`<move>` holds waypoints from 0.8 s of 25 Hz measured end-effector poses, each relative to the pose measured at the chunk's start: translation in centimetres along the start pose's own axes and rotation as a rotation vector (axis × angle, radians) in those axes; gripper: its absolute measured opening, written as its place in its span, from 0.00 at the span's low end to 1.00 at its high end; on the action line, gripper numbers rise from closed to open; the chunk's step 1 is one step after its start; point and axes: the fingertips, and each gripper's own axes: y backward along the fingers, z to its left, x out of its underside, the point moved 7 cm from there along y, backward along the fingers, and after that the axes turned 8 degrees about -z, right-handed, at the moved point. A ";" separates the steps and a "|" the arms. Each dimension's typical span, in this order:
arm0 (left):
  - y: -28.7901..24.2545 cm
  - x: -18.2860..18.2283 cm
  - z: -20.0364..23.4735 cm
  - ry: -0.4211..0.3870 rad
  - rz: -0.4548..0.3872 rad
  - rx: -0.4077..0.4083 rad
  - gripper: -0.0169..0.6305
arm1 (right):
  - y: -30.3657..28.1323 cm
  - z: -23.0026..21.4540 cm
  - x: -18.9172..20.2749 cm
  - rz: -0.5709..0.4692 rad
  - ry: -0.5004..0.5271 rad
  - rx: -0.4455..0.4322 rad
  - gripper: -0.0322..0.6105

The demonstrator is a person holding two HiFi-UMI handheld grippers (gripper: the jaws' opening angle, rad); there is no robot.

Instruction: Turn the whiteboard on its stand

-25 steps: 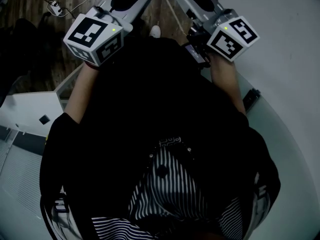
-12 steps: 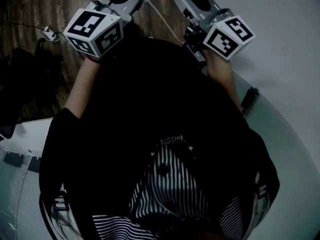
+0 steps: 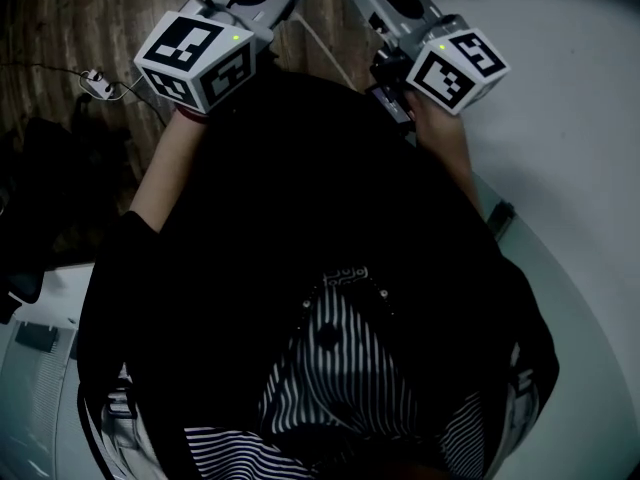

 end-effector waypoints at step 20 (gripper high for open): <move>-6.1 -2.8 16.1 0.245 0.008 0.130 0.03 | -11.4 -7.4 -3.4 0.053 0.016 0.210 0.05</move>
